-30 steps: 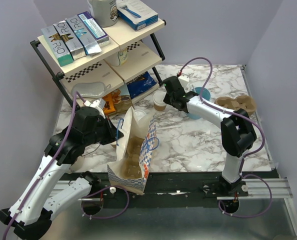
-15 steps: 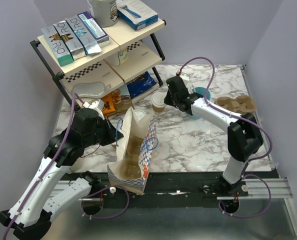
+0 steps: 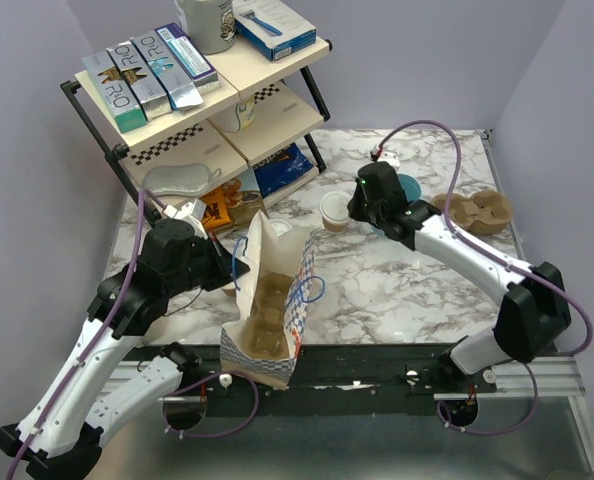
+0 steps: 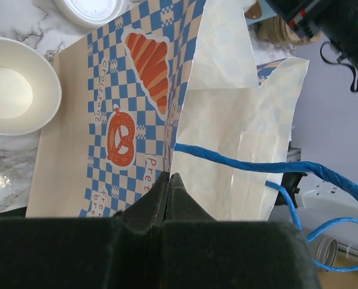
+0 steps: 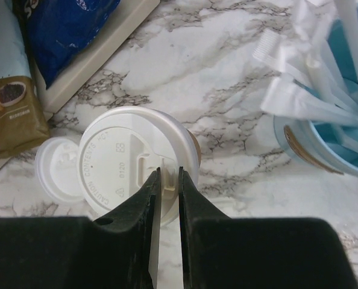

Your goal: Pack the takeout coffee

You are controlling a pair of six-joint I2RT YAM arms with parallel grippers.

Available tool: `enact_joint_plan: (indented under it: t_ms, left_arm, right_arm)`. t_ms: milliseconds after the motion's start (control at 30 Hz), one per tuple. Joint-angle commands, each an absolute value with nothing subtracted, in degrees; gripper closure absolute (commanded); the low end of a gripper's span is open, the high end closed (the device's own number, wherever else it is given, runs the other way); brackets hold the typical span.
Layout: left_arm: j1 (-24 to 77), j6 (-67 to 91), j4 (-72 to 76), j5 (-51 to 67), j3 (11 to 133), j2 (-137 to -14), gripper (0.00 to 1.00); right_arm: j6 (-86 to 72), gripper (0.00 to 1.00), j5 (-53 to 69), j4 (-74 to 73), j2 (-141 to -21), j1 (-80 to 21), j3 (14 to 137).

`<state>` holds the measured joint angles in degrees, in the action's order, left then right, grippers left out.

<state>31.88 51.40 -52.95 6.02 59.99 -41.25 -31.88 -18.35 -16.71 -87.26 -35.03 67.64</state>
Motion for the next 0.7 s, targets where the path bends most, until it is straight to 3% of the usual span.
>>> enact_joint_plan:
  t_ms: [0, 300, 667]
  left_arm:
    - [31.55, 56.85, -48.44, 3.44, 58.11, -38.77, 1.0]
    - [31.64, 68.37, -32.97, 2.72, 48.09, -35.16, 1.0]
    - [31.82, 76.46, -21.36, -2.19, 47.02, -34.19, 1.0]
  right_arm:
    - [-32.6, 0.99, -19.86, -24.25, -79.04, -34.63, 64.69]
    - [-32.78, 0.99, -28.54, -35.32, -66.63, -34.72, 63.89]
    - [-32.96, 0.99, -33.92, -39.9, -56.52, -34.72, 64.42]
